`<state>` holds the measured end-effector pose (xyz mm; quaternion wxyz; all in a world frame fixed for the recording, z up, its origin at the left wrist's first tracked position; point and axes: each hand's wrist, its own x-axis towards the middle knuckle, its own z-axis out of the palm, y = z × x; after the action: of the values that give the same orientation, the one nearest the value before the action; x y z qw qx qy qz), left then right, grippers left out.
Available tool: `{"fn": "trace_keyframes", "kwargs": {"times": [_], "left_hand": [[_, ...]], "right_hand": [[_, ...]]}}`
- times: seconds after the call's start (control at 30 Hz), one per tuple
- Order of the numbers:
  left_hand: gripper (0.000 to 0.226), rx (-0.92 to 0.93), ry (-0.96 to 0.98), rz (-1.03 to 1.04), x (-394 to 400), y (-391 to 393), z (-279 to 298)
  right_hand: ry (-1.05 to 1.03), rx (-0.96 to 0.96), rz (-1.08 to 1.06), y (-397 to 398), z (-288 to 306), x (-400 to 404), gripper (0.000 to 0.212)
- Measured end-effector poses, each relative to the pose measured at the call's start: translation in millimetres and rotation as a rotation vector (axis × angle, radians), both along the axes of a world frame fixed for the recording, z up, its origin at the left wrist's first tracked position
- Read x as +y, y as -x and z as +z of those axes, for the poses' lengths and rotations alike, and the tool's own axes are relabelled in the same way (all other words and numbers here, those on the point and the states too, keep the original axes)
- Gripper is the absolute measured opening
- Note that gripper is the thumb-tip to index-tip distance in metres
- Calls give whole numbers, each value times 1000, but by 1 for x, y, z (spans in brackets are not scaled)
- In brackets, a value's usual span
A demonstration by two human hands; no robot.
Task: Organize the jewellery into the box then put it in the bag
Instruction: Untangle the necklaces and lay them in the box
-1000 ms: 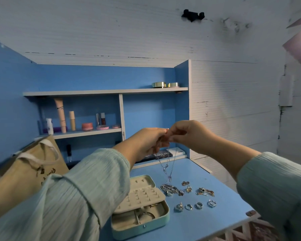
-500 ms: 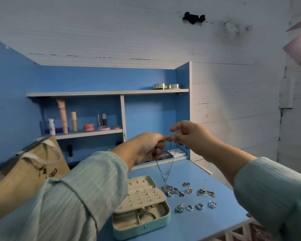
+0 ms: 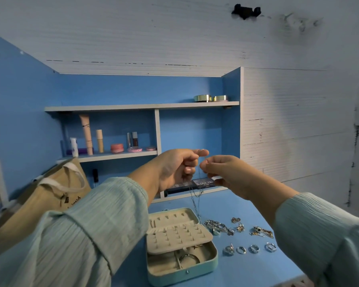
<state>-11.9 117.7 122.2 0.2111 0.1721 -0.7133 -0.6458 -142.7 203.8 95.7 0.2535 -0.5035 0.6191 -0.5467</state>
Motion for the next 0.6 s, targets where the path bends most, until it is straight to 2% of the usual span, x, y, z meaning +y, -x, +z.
{"fn": "trace_keyframes", "kwargs": {"times": [0.17, 0.27, 0.37, 0.5, 0.6], "left_hand": [[30, 77, -11, 66, -17, -7, -4], [30, 77, 0, 69, -22, -8, -7], [30, 76, 22, 65, -22, -9, -6], [30, 82, 19, 54, -24, -12, -8], [30, 97, 24, 55, -25, -12, -11]], "right_hand": [[60, -234, 118, -3, -3, -15, 13], [61, -204, 151, -7, -6, -23, 4], [63, -159, 141, -10, -8, -30, 12], [62, -150, 78, -14, -10, -33, 4], [55, -156, 79, -17, -11, -34, 10]]}}
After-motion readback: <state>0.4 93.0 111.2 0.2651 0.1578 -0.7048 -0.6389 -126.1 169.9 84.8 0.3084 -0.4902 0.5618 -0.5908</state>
